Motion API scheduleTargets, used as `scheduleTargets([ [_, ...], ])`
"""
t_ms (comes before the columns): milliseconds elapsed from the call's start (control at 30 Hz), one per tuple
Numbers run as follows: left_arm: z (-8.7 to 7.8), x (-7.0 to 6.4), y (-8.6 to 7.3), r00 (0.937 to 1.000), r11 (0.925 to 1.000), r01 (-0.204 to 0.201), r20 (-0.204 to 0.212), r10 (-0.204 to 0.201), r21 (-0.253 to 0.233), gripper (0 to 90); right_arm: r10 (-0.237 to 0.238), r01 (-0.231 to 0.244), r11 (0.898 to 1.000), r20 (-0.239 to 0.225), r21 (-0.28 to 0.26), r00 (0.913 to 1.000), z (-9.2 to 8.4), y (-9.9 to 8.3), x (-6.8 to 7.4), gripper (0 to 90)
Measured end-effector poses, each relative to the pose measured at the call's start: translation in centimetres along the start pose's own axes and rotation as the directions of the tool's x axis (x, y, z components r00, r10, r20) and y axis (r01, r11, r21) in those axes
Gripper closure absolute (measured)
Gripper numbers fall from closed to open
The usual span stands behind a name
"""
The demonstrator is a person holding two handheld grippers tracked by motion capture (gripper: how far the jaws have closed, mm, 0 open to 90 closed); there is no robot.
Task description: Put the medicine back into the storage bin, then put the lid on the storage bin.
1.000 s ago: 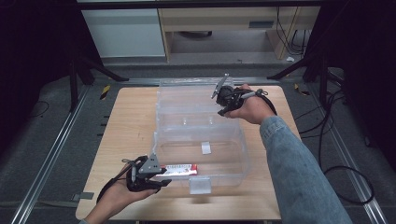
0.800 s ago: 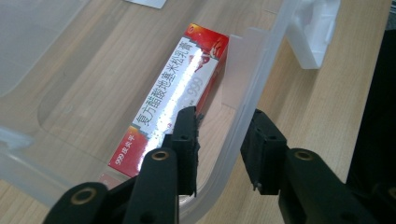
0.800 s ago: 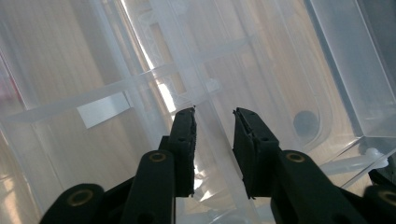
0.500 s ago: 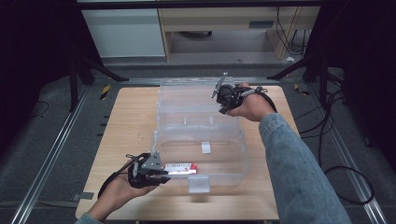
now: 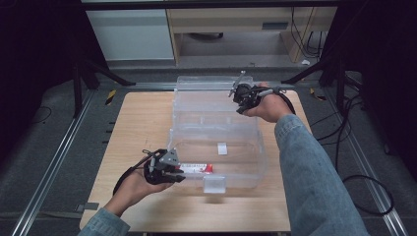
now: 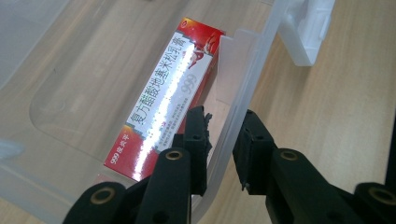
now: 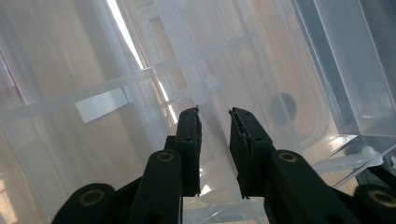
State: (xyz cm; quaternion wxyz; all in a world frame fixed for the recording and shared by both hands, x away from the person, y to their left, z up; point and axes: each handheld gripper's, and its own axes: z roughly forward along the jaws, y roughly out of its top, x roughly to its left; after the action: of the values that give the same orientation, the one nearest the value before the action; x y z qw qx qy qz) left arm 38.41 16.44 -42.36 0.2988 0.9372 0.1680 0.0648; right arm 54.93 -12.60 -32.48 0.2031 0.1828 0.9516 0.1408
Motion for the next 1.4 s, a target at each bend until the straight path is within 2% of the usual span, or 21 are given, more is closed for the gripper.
scheduleTargets([
  [100,0.4,0.4,0.6,1.0000,1.0000,-0.004,0.000,0.004,0.001,75.3,0.003,-0.003,1.000,0.009,0.001,1.0000,0.2,-0.2,-0.7,73.3],
  [267,0.7,0.3,1.2,0.9999,0.9999,-0.012,-0.007,0.012,0.007,75.9,0.008,-0.008,1.000,0.008,-0.004,0.9999,0.3,-0.4,-1.3,73.8],
  [500,0.8,-0.1,1.1,0.9996,1.0000,-0.007,-0.026,0.007,0.003,75.5,-0.006,0.006,1.000,0.000,-0.025,1.0000,-0.4,-0.4,-0.9,77.7],
  [700,0.8,-0.5,1.2,0.9993,1.0000,-0.006,-0.037,0.006,0.006,74.5,-0.034,0.034,0.999,0.010,-0.034,0.9994,-1.3,-0.3,0.0,81.2],
  [1067,0.9,-0.7,1.2,0.9990,0.9999,-0.013,-0.043,0.013,0.006,73.8,-0.031,0.031,0.999,0.002,-0.044,0.9995,-1.8,-0.7,0.2,82.8],
  [1400,0.9,-0.9,1.2,0.9982,1.0000,-0.003,-0.060,0.003,0.005,72.9,-0.031,0.030,0.998,-0.002,-0.058,0.9995,-2.2,-0.7,0.5,84.3],
])
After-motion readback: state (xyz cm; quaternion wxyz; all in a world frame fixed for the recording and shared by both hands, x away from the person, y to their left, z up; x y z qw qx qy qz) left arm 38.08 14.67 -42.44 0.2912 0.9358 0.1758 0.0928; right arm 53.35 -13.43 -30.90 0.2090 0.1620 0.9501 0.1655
